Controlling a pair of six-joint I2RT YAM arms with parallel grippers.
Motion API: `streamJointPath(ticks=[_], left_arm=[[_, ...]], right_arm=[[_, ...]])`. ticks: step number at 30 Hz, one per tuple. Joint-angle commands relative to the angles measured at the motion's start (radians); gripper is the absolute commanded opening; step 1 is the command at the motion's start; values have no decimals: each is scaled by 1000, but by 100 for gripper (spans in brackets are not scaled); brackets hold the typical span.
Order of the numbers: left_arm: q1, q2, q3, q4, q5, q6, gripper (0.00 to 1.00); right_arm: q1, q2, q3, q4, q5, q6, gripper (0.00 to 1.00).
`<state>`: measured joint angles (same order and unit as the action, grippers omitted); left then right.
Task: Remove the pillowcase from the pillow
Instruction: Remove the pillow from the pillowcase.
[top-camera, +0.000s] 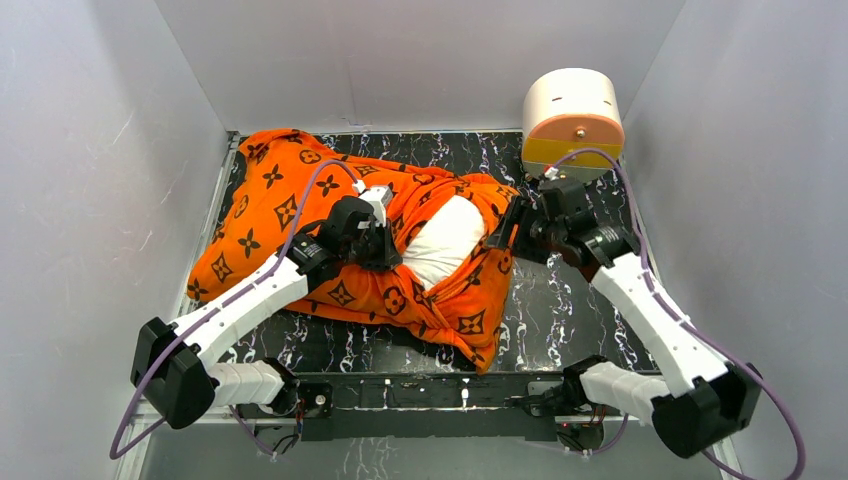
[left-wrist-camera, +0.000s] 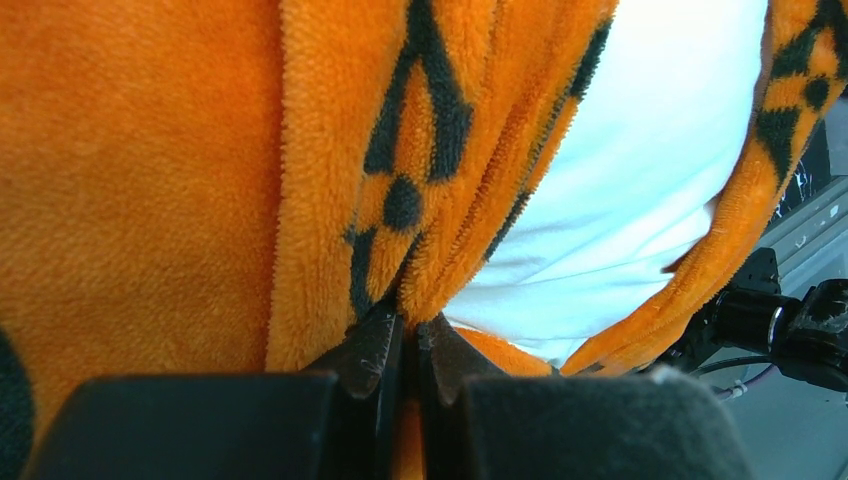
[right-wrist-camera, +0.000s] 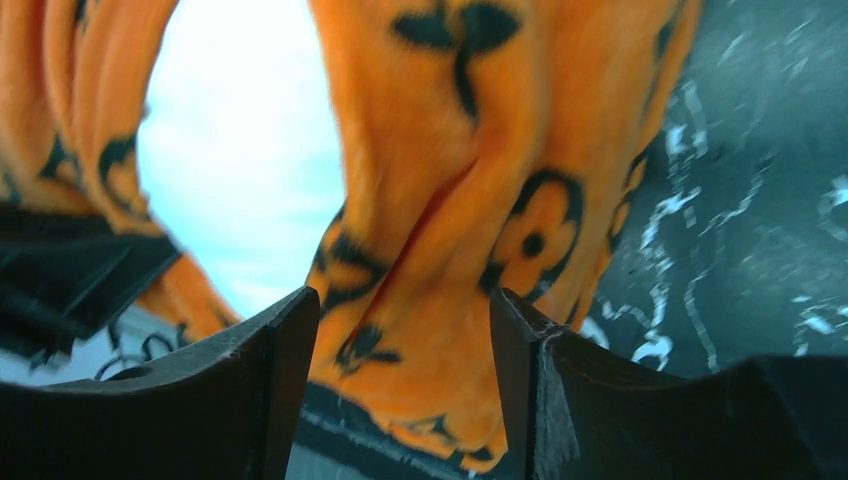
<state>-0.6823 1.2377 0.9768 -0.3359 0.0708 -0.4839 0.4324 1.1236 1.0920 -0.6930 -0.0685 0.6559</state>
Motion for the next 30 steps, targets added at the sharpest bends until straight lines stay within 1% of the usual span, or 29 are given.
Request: streamJointPath(ticks=[1,3,6,9,13,14,15,17,18,20,21,23,25,28,30], left_arm=[[4,29,-6,-64,12,13,0],[5,32,-6,-64,16,13,0],[4,36,-2,-62,18,14,0],[5,33,0,-65,22,16,0],[4,16,-6,-70,8,14,0],[5,15,-6,-75,-2,18,0],[6,14,-5,-81,-8,19,0],[4,13,1,-98,-28,26,0],[5,10,2,-106,-39,27,0],[4,3,0,-118,-56,26,0],[5,-1,-3,-123,-91,26,0],[5,-3,-8,-130,-123,22,0],[4,3,-4,-141,-148,26,0],[5,16,17,-157,-166,39,0],[6,21,33,-164,-168,50,0]], right_arm=[[107,-98,-44,21,-17,169,74],[168,-97,-41,27,25,211,77],[246,-50,-20,41,79,257,77],[327,4,6,33,203,327,77],[376,40,-18,35,343,428,70],[378,45,-38,34,367,437,67],[379,47,-58,31,392,445,58],[379,44,-81,-8,440,459,35],[379,36,-95,-48,462,481,28],[379,-9,-132,-106,497,508,21],[379,-39,-160,-133,511,523,17],[379,-108,-234,-180,545,544,7],[378,-186,-336,-218,587,602,1],[366,-277,-473,-196,578,666,0],[363,-297,-532,-149,553,691,0]])
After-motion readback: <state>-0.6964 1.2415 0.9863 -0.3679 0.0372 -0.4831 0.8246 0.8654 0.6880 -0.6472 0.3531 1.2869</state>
